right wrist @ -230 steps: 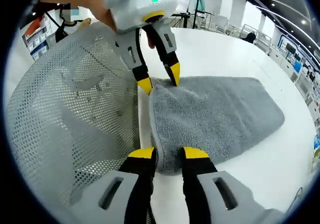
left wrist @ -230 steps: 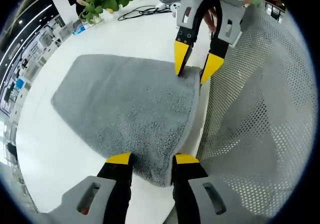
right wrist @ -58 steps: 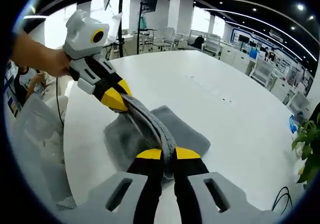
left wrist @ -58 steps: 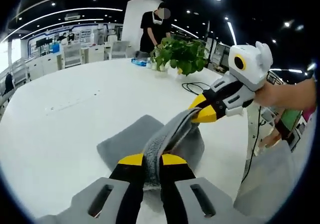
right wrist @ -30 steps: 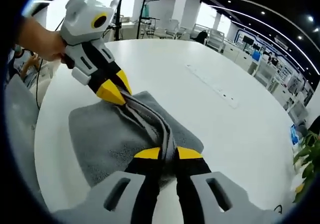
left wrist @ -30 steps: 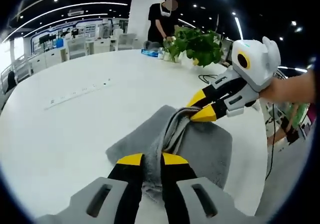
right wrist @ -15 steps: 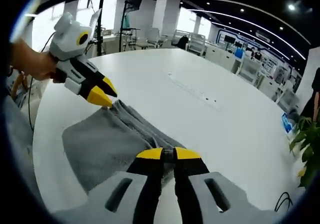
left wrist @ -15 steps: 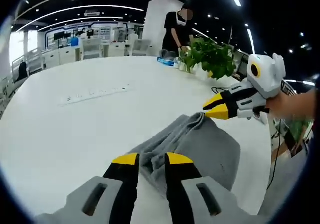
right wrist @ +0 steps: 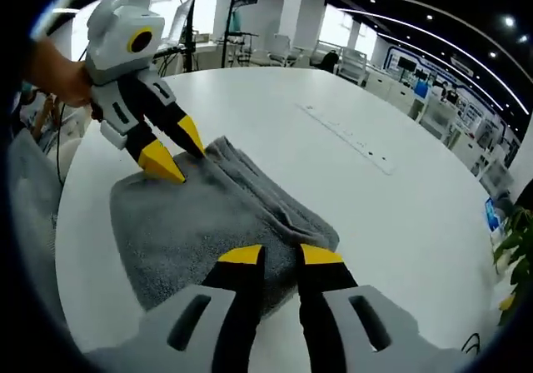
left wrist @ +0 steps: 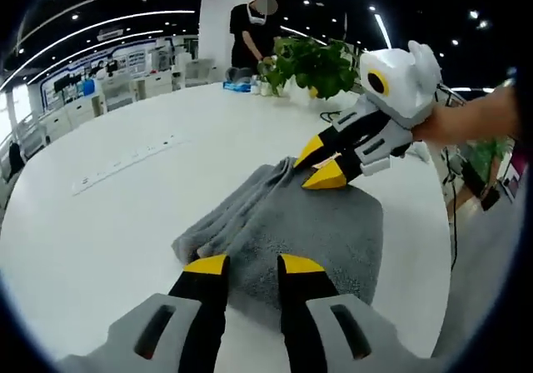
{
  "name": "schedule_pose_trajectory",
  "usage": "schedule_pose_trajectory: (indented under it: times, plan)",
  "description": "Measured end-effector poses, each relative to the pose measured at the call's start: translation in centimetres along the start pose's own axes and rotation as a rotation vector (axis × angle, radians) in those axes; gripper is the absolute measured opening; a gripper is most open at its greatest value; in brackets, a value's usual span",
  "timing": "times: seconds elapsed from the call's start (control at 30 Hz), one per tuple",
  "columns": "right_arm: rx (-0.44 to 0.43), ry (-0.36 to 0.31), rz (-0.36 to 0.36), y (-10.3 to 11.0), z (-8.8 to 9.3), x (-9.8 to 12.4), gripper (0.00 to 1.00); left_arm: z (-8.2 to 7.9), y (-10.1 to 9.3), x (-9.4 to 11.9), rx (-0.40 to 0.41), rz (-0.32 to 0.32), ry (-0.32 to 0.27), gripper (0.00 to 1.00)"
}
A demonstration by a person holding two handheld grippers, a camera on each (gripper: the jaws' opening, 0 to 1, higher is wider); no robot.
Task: Fold the towel on the table until its edges align and the towel forms a compact rectangular stack.
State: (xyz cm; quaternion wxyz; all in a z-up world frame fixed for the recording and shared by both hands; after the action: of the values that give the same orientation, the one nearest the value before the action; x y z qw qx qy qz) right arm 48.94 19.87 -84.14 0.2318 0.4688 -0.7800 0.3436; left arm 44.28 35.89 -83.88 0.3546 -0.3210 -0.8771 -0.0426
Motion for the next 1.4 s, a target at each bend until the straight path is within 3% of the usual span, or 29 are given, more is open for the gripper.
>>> schedule_pose_trajectory:
  times: [0.1,0.2,0.27,0.4,0.47,0.7,1.3,1.4]
  plan:
    - [-0.01,0.028,-0.028,0.3,0.2,-0.2,0.16,-0.3,-0.1,-0.8,-0.021,0.003,0.004,0.31]
    - [-0.091,0.037,-0.035,0.1,0.6,-0.6,0.16,-0.4,0.3,-1.3,-0.034,-0.005,0.019,0.33]
    - [-0.102,0.042,-0.031,0.1,0.8,-0.7,0.16,-0.4,0.7,-1.7,-0.024,-0.01,0.028,0.34]
    - [-0.128,0.059,-0.031,0.3,1.2,-1.0,0.15,-0.2,0.6,-2.3,-0.112,0.002,0.048,0.35]
    - [-0.146,0.058,-0.026,0.4,1.3,-0.9,0.14,-0.2,0.5,-2.4,-0.1,0.0,0.051,0.35]
    - [-0.155,0.077,-0.011,1.2,1.7,-0.3,0.13,0.2,0.1,-2.2,-0.073,0.013,0.038,0.33]
    - [-0.127,0.127,-0.023,4.1,2.7,2.0,0.14,2.0,-3.5,-0.9,-0.069,0.009,0.063,0.33]
    - [-0.062,0.124,0.004,3.9,2.5,2.0,0.15,1.5,-3.4,-0.5,-0.073,-0.021,0.058,0.36]
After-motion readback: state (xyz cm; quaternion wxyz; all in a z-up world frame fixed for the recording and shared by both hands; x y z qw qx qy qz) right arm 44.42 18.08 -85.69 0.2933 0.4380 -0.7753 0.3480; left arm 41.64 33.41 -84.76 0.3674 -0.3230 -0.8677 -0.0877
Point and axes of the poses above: the point that each gripper's makers call its tool centre point, and the gripper's own axes: x roughly backward along the fingers, y roughly to its left, z roughly out of its underside, the point moved 6 cm from there along x, roughly backward along the fingers, and after that the axes turned 13 degrees about x, right-handed, at the moved point
